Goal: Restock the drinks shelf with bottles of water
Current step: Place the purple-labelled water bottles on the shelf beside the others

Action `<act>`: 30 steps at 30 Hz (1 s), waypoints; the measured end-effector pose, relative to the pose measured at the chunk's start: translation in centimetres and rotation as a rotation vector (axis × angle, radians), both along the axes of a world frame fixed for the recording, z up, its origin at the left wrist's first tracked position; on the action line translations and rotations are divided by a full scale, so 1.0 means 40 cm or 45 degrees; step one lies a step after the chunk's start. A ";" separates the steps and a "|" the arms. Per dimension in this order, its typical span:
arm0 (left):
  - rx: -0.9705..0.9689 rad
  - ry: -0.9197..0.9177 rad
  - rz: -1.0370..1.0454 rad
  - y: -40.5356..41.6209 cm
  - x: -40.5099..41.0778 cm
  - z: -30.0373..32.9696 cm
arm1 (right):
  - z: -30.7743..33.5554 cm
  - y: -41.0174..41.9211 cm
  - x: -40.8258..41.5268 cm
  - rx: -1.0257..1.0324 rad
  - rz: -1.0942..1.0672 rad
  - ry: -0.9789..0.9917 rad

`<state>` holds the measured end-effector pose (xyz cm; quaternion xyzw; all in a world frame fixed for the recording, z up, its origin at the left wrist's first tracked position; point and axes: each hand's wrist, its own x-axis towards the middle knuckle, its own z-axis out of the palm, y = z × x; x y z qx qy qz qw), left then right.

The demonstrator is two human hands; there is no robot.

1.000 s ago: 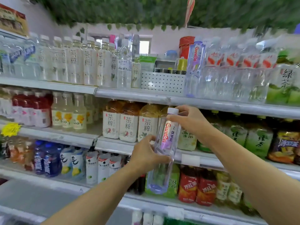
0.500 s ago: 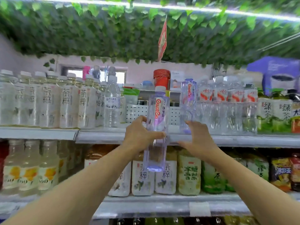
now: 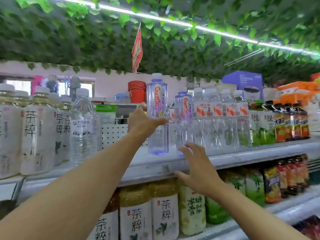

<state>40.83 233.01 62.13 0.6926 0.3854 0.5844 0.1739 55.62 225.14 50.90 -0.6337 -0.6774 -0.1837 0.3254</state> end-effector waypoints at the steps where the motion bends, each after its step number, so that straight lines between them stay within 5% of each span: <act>1: -0.007 -0.002 0.002 0.014 0.010 -0.006 | -0.005 0.005 0.003 0.001 0.006 -0.007; 18: -0.061 0.021 -0.010 0.097 0.076 -0.054 | -0.046 0.072 0.049 0.158 0.019 -0.207; 24: -0.464 0.229 -0.228 0.092 0.039 -0.098 | -0.042 0.075 0.061 0.180 0.088 -0.218; 30: -0.470 0.232 -0.188 0.139 0.086 -0.099 | -0.052 0.093 0.083 0.293 0.067 -0.284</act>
